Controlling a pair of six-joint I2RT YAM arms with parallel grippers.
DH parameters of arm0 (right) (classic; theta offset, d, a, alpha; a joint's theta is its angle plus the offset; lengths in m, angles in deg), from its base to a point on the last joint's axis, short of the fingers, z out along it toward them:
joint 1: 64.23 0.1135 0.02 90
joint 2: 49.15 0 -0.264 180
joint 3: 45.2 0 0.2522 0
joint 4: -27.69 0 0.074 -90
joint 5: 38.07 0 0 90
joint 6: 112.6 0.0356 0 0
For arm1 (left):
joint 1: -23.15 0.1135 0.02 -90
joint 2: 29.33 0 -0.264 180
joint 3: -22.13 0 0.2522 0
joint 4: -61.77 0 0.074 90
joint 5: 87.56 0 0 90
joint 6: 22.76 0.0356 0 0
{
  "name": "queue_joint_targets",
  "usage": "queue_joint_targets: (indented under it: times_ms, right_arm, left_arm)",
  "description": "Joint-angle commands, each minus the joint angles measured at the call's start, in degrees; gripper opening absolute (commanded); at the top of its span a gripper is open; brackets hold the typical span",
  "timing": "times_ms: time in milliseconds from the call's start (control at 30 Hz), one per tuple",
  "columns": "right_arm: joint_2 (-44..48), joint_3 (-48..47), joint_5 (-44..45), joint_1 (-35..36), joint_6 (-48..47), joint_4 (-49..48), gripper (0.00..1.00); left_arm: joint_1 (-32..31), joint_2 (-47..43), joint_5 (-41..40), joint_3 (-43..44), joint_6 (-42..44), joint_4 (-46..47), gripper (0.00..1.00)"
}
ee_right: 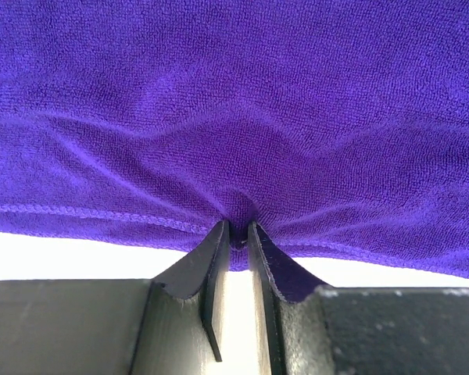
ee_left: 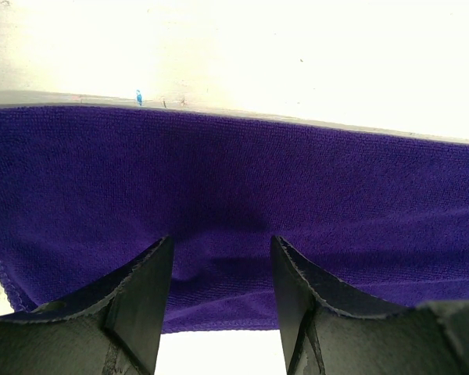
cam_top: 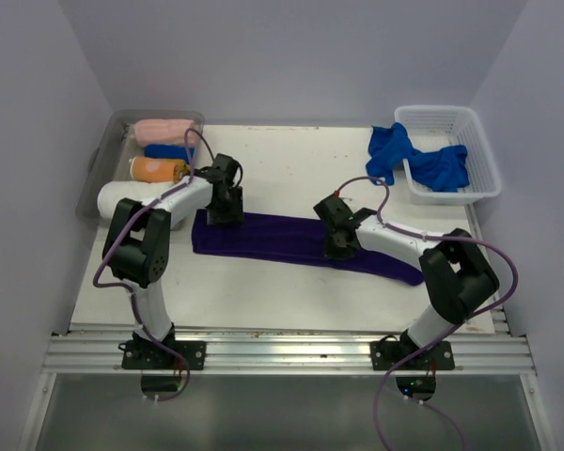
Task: Roll the towels
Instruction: Fold the towel
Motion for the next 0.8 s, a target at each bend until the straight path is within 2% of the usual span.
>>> queue_joint_targets:
  times_ms: [0,100,267,400,567,700,767]
  right_arm:
    - [0.42,-0.42,1.11,0.23,0.19,-0.04,0.2]
    - [0.59,-0.51,1.2,0.31,0.1,0.04,0.25]
    - [0.77,-0.94,1.73,0.4,-0.16,0.39,0.24]
    - [-0.11,-1.3,1.55,0.31,-0.25,0.39,0.13]
    - [0.15,-1.21,1.72,0.58,0.01,0.48,0.11]
    - [1.9,-1.3,2.25,0.75,0.19,1.44,0.01]
    - [2.78,-1.56,2.25,0.84,0.1,2.06,0.0]
  left_arm:
    - [0.52,-0.05,0.21,0.43,1.32,0.32,0.56]
    - [0.52,-0.05,0.39,0.43,1.32,0.32,0.56]
    - [0.52,-0.14,0.39,0.43,1.41,0.41,0.56]
    - [0.52,-0.14,0.39,0.43,1.5,0.5,0.56]
    - [0.52,-0.05,0.56,0.34,1.5,0.5,0.56]
    - [0.52,0.21,0.57,0.34,1.5,0.58,0.56]
    - [0.52,0.65,0.22,0.43,1.59,0.41,0.56]
